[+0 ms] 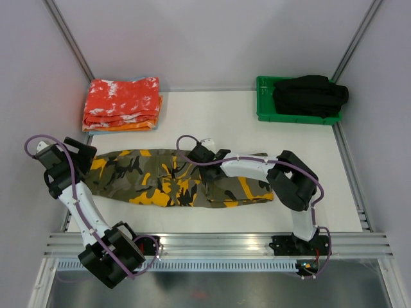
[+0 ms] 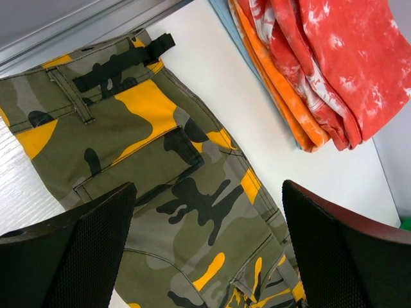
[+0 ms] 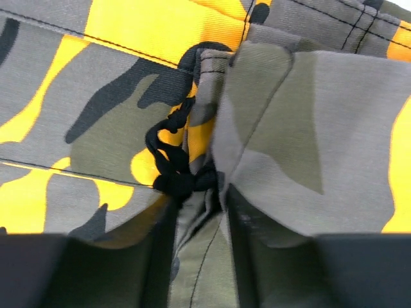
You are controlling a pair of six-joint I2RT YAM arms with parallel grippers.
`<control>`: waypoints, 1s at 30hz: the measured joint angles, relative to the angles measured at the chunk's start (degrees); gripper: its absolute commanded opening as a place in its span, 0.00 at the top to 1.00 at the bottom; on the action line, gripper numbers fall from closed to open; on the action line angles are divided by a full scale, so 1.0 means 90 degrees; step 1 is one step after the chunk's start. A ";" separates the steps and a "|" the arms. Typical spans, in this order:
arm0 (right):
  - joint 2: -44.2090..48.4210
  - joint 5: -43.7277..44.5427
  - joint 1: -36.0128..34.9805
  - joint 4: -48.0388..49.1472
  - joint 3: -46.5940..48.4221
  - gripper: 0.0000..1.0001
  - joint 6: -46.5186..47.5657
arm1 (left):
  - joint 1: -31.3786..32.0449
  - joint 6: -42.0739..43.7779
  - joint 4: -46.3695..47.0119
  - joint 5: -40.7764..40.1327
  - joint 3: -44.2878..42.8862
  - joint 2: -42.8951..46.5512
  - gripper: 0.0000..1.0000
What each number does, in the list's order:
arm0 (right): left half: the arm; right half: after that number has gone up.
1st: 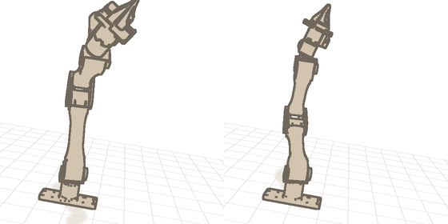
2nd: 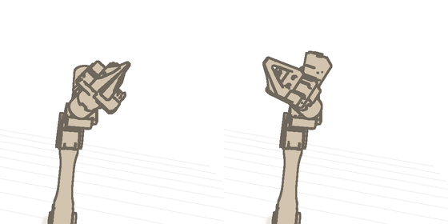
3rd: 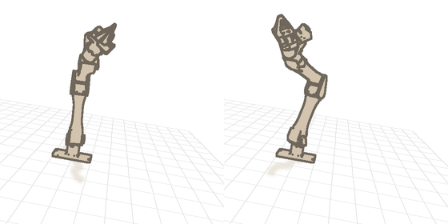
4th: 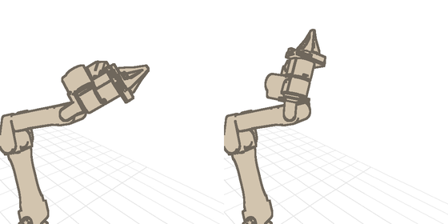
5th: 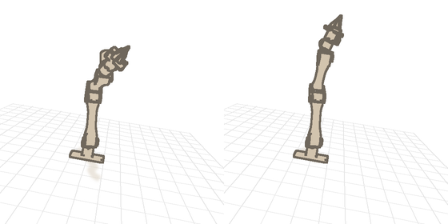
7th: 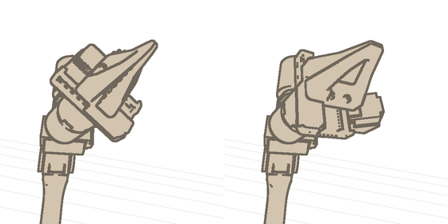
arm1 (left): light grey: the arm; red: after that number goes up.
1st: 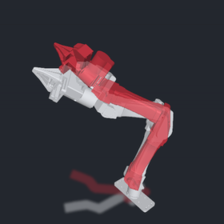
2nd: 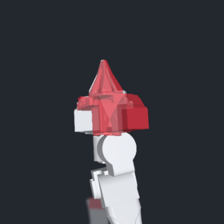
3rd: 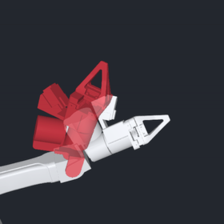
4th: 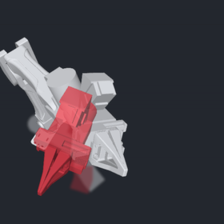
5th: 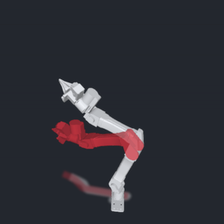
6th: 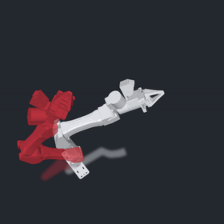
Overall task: Fold and stack the trousers
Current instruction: Fold the trousers
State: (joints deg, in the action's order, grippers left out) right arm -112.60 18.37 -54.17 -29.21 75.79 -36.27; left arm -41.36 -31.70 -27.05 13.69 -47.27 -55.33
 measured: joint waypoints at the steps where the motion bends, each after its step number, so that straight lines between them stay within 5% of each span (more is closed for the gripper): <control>1: 0.0000 0.0007 0.0000 0.0002 0.0000 0.69 -0.0019 | 0.0000 0.0000 0.0002 0.0000 0.0007 0.0000 0.01; 8: 0.0063 0.0095 -0.0017 -0.0002 -0.0019 0.95 -0.0044 | 0.0000 -0.0002 0.0015 0.0000 0.0022 0.0000 0.01; 20: 0.0362 0.0134 -0.0010 0.0032 -0.0325 0.69 -0.0107 | 0.0000 -0.0005 0.0015 0.0049 0.0022 0.0002 0.01; 30: 0.0362 0.0097 -0.0002 0.0226 -0.0457 1.00 -0.0107 | 0.0019 -0.0010 0.0012 0.0051 0.0022 0.0061 0.02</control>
State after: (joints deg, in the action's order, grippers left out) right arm -109.34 19.25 -54.19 -27.18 71.68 -37.23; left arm -41.19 -31.79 -26.94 14.15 -47.07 -54.78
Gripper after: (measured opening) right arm 0.029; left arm 0.989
